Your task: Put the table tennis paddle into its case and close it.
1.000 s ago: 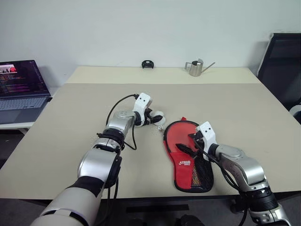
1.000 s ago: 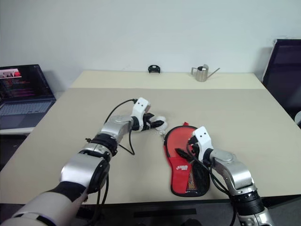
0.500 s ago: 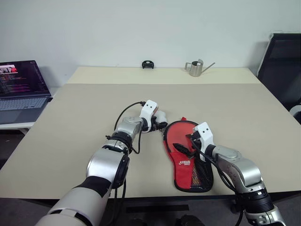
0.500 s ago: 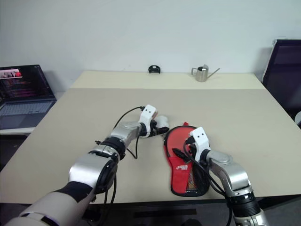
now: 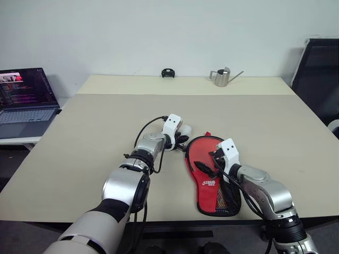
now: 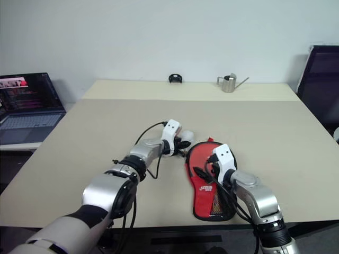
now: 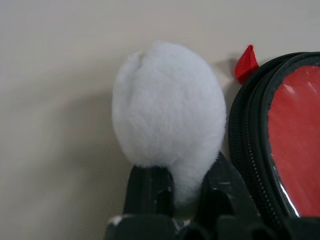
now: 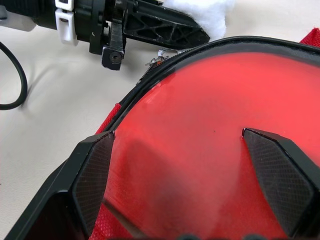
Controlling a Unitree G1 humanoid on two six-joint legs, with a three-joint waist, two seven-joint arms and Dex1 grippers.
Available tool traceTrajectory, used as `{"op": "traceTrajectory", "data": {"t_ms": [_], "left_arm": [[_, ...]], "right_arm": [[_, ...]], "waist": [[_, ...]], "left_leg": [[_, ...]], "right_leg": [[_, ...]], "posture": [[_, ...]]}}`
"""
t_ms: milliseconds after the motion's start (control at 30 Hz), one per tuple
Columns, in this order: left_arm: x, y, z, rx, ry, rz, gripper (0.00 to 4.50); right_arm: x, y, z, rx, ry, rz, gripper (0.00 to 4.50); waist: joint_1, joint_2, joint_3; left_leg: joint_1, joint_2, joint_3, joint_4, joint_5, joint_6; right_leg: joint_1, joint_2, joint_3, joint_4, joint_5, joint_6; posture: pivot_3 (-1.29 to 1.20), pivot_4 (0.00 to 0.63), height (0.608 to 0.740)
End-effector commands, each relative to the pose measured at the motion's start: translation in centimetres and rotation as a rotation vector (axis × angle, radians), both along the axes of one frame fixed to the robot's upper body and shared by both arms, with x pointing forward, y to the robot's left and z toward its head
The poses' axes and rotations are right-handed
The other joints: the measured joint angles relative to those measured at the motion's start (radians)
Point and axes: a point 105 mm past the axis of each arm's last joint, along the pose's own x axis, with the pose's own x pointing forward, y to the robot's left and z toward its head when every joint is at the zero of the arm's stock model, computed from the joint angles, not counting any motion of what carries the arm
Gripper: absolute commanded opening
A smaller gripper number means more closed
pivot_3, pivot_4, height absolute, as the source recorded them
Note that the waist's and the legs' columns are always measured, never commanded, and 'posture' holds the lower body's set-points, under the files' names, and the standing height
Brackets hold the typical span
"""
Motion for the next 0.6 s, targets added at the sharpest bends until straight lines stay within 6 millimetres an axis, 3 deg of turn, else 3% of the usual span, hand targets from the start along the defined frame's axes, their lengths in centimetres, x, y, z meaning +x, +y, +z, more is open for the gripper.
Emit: {"op": "traceTrajectory", "data": {"t_ms": [33,200,400,600], "left_arm": [[-0.3,-0.4,0.3,-0.015,0.0,-0.046,0.11],[-0.2,0.3,1.2,-0.029,-0.027,-0.081,0.11],[-0.4,1.5,3.3,-0.091,-0.047,-0.157,0.11],[-1.0,1.7,6.2,-0.148,-0.085,-0.26,0.11]], "right_arm": [[-0.3,-0.4,-1.9,-0.043,0.062,-0.023,4.5],[-0.1,-1.0,-2.8,-0.093,0.069,-0.05,4.5],[0.5,-3.1,-4.9,-0.157,0.119,-0.149,4.5],[0.7,-2.7,-5.1,-0.14,0.125,-0.157,4.5]], "waist": [[0.0,0.0,0.0],[0.0,0.0,0.0],[0.0,-0.001,0.0],[0.001,-0.004,-0.003]], "left_leg": [[0.0,0.0,0.0,0.0,0.0,0.0],[0.0,0.0,0.0,0.0,0.0,0.0],[0.001,0.0,0.001,0.0,0.0,0.0],[0.002,0.0,0.0,0.0,0.0,0.0]], "right_leg": [[0.0,0.0,0.0,0.0,0.0,0.0],[0.0,0.0,0.0,0.0,0.0,0.0],[0.0,0.001,0.0,0.002,0.0,0.0],[0.001,0.001,0.0,0.002,0.0,0.0]], "posture": [[0.0,0.15,0.74],[0.0,0.15,0.74],[0.0,0.15,0.74],[0.0,0.15,0.74]]}}
